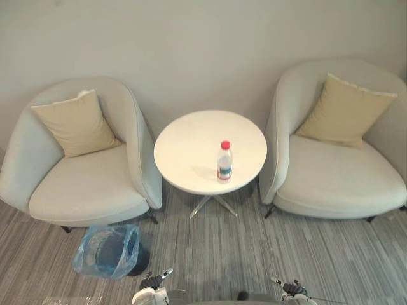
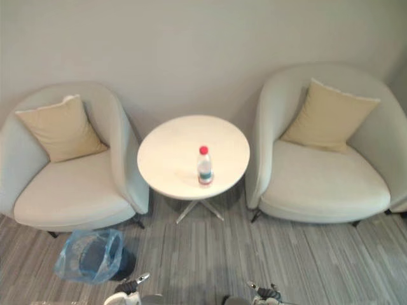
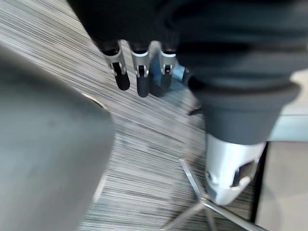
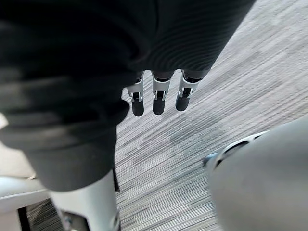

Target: Gather rubbish on tea table into small bin, then transfer packed bag to large trash can.

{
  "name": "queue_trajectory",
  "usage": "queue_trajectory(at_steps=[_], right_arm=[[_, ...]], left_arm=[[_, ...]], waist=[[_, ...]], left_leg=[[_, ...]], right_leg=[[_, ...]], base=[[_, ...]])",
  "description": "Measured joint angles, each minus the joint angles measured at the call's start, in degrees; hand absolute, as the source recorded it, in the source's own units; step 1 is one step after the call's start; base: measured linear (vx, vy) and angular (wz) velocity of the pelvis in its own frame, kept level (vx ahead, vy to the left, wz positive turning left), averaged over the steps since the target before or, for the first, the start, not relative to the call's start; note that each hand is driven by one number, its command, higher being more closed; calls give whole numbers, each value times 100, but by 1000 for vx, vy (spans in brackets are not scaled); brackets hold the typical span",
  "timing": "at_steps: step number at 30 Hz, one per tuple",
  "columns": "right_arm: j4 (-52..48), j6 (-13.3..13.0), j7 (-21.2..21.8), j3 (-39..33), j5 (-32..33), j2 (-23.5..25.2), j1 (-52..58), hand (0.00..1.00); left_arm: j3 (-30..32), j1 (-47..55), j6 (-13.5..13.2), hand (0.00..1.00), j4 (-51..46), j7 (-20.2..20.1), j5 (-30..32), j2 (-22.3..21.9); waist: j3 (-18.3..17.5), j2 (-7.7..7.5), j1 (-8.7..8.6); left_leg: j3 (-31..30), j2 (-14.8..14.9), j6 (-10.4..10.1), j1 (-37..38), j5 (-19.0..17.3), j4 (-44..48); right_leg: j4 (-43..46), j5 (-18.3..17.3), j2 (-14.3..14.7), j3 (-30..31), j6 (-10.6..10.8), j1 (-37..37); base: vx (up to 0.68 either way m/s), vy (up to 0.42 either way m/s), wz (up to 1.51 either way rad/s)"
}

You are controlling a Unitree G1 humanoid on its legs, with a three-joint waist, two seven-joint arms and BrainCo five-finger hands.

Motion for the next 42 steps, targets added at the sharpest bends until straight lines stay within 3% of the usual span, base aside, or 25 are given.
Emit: queue_trajectory(at_steps=[2, 3, 4, 7, 9, 10, 13, 14, 16, 19, 21, 25, 27, 34, 37, 42], right_arm=[[19, 2, -15, 26, 107, -9, -7, 0], [31, 3, -37, 24, 106, -1, -3, 0], [49, 6, -43, 22, 106, 93, 7, 0], [55, 3, -36, 0, 97, 284, 6, 0], [22, -3, -28, 16, 94, 325, -3, 0], [17, -4, -8, 16, 94, 324, -3, 0], [-97, -7, 39, 27, 83, 265, -1, 0], [-158, -12, 62, 27, 80, 261, 35, 0], [-218, -20, 77, 40, 80, 283, 86, 0], [-209, -27, 88, 47, 81, 304, 78, 0], [-190, -26, 82, 64, 80, 324, 91, 0], [-104, -15, 80, 147, 18, 126, 75, 0], [-92, -22, 73, 166, -126, 125, 89, 0], [-79, -37, 54, 502, -142, 47, 53, 0], [-283, -88, -13, 795, -280, 32, 37, 0], [-1773, -228, -165, 1228, -828, -273, 246, 0]], left_arm=[[-105, -12, -10, 0, 5, 2, -1, 30], [-96, -47, -11, 0, 42, 2, -11, 50], [-101, -55, -17, 0, 62, 0, -15, 137], [-183, -97, -14, 0, 81, -12, 10, 326], [-192, -129, 3, 0, 151, -19, 20, 342], [-206, -150, 22, 0, 211, -33, 20, 327], [-409, -188, 28, 0, 303, -129, 128, 327], [-425, -182, 32, 0, 343, -131, 136, 375], [-416, -176, 31, 0, 409, -130, 138, 403], [-339, -128, 30, 0, 406, -129, 136, 387], [-266, -104, 29, 0, 394, -131, 137, 389], [-65, -76, 28, 0, 414, -123, 189, 136], [-73, -76, 29, 0, 417, -125, 239, 130], [-463, -111, 25, 0, 464, -113, 278, 290], [-664, -135, 15, 0, 470, -79, 327, 427], [-1052, -160, -50, 0, 504, 25, 367, 602]], waist=[[-1, -5, -4], [11, -21, 8], [2, -204, 68], [-42, -497, 111], [-29, -508, 148], [-8, -449, 143], [34, -316, 131], [24, -354, 76], [0, -406, 33], [-7, -400, -41], [-58, -471, -37], [-225, -233, -13], [-232, -227, -21], [-264, -290, -25], [-249, -409, -24], [-220, -458, -57]], left_leg=[[163, -201, 86, -34, 188, -1411], [146, -348, 186, 14, 709, -2172], [193, -548, 275, 286, 839, -2496], [421, -762, 464, 461, 731, -2640], [515, -852, 557, 658, 637, -2666], [546, -868, 566, 812, 567, -2708], [639, -971, 641, 1375, 451, -3091], [621, -1065, 662, 1551, 421, -3174], [479, -1131, 661, 1733, 325, -3221], [182, -1106, 629, 1800, 318, -3251], [76, -1158, 564, 1801, 302, -3236], [-26, -939, 409, 1708, 348, -3289], [-186, -917, 366, 1709, 375, -3305], [-622, -960, 265, 1480, 531, -3486], [-660, -1009, 300, 1332, 610, -3488], [-805, -1090, 330, 1198, 732, -3532]], right_leg=[[-75, -41, -13, 28, 89, 50], [-85, -86, -10, 51, 164, 138], [-175, -72, -120, 166, 264, 199], [-429, -3, -310, 311, 382, 406], [-250, 24, -402, 401, 426, 452], [9, 17, -425, 450, 432, 429], [2121, -102, -658, 583, 615, -394], [2879, -183, -823, 585, 706, -662], [3264, -362, -957, 525, 677, -854], [2592, -375, -981, 453, 550, -924], [1913, 87, -954, 498, 411, -917], [1002, 29, -666, 380, 470, -464], [611, 30, -619, 254, 472, -242], [-204, 289, -512, -11, 532, -8], [-458, 442, -511, -4, 543, -23], [-718, 648, -527, 26, 520, -42]], base=[[238, 89, -8], [312, 154, -7], [386, 172, -3], [320, 135, -13], [243, 141, -27], [180, 162, -26], [155, 176, -15], [150, 87, 19], [127, 41, 31], [128, -44, 54], [181, -130, 33], [125, -143, 2], [35, -96, 2], [-4, -30, 21], [-55, 22, 8], [-96, 19, 7]])
